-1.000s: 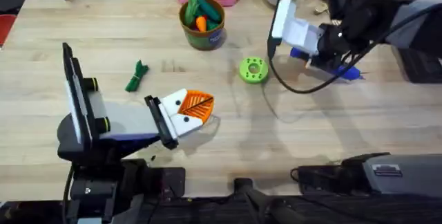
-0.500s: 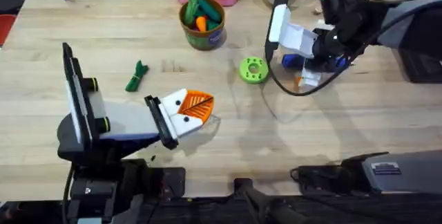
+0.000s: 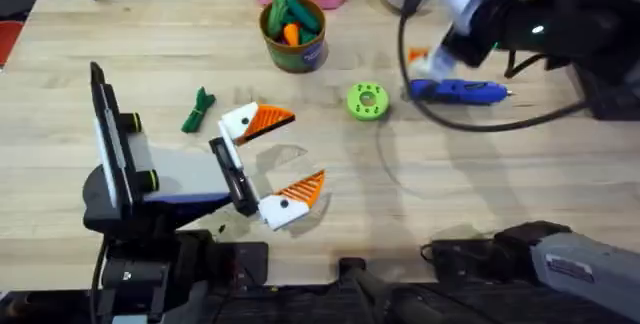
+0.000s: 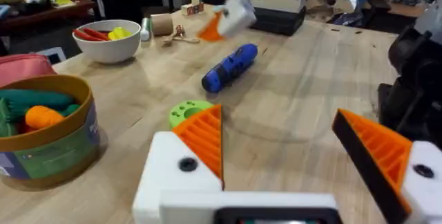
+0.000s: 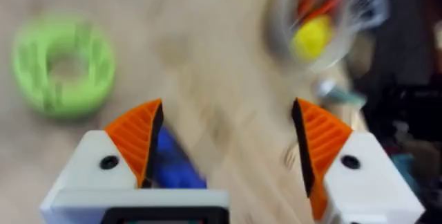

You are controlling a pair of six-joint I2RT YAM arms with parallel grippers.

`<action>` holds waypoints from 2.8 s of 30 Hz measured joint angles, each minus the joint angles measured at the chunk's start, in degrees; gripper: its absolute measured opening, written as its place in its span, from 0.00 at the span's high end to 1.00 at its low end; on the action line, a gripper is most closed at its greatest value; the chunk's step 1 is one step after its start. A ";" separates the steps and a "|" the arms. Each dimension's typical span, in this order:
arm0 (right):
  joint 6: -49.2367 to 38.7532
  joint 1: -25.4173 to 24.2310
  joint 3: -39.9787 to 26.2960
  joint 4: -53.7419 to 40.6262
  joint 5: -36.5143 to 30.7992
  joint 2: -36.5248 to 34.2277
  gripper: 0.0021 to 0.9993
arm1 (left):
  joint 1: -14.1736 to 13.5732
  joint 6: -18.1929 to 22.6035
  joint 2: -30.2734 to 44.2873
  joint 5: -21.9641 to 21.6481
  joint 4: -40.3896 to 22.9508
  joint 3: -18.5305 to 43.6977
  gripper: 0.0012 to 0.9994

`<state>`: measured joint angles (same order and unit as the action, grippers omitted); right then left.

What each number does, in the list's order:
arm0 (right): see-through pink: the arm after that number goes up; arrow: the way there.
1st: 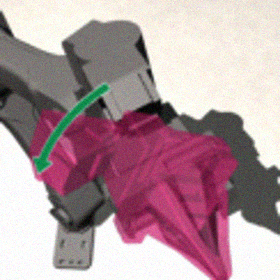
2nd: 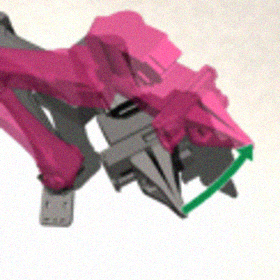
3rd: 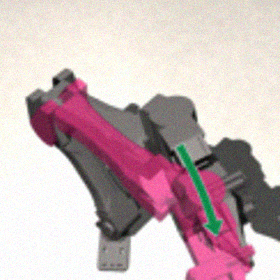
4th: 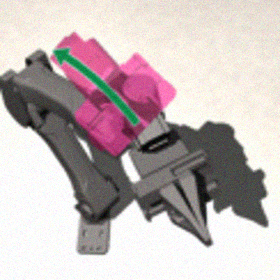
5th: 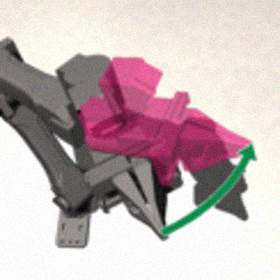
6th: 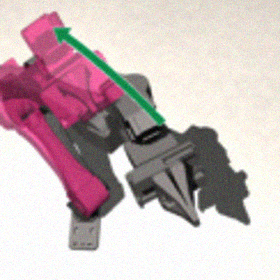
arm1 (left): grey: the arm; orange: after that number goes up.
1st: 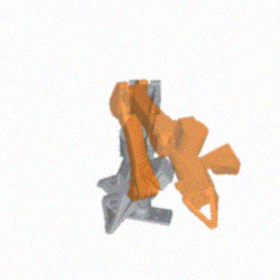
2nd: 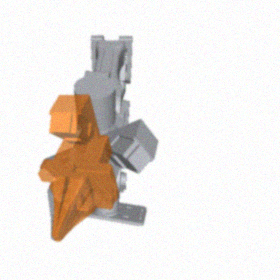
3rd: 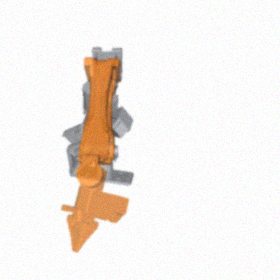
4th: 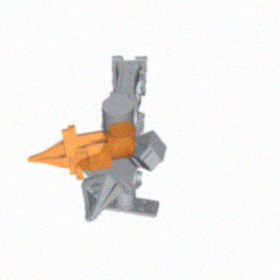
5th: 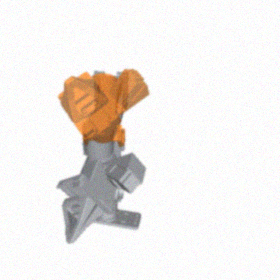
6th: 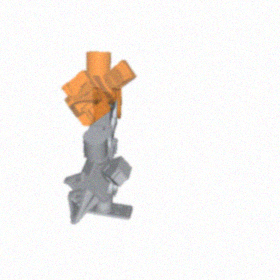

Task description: Pick up the gripper from the table and insert it into the empty holder that is missing its gripper. Then pick up a screw, insert it into the mounting hole, and use the screwdriver to tighten it. Finally, clean up the table by picking up the vegetable and placing it into the bucket.

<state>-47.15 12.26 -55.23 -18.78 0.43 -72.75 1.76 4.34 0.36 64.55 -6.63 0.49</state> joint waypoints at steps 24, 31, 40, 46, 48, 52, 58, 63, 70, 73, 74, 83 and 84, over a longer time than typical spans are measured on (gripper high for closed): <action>53.81 1.84 -0.54 -14.20 -2.42 24.01 0.01 | -0.02 -5.43 6.03 -33.29 -30.30 24.12 0.01; 54.66 1.82 -0.54 -21.77 -4.08 23.60 0.01 | -0.01 -4.05 21.55 -46.04 -47.12 44.02 0.01; 54.68 1.82 -0.54 -23.69 -4.27 21.90 0.01 | -0.01 -3.18 33.85 -53.55 -53.02 55.78 0.01; 54.68 1.82 -0.54 -23.69 -4.27 21.90 0.01 | 0.00 -1.04 41.64 -60.78 -59.42 58.85 0.01; 54.68 1.82 -0.54 -23.71 -4.27 21.90 0.01 | 0.21 0.47 45.96 -62.25 -60.67 59.70 0.01; 54.68 1.82 -0.54 -24.60 -4.27 21.90 0.01 | 3.00 4.16 56.17 -63.76 -61.48 61.45 0.01; 54.68 1.82 -0.54 -25.01 -4.27 21.90 0.01 | 7.83 10.58 70.47 -64.30 -56.96 63.32 0.02; 54.68 1.82 -0.54 -25.02 -4.27 21.90 0.01 | 11.30 14.99 80.47 -64.41 -52.91 63.56 0.01; 54.69 1.82 -0.54 -25.01 -4.28 21.90 0.01 | 13.34 19.90 92.16 -64.78 -48.23 63.56 0.01; 54.68 1.82 -0.54 -25.01 -4.27 21.90 0.01 | 13.27 20.93 95.43 -64.78 -46.83 63.56 0.01; 54.68 1.82 -0.54 -25.01 -4.27 21.90 0.01 | 13.27 21.19 96.34 -64.79 -46.73 63.56 0.01; 54.44 1.82 -0.54 -24.98 -4.28 21.90 0.01 | 13.10 22.48 100.61 -64.00 -46.73 64.26 0.70; 54.40 1.82 -0.54 -25.01 -4.29 21.90 0.01 | 13.05 22.62 100.61 -63.99 -46.75 64.37 0.85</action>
<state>7.25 14.09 -55.77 -43.79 -3.86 -50.85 14.81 26.96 100.97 0.56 -53.39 64.86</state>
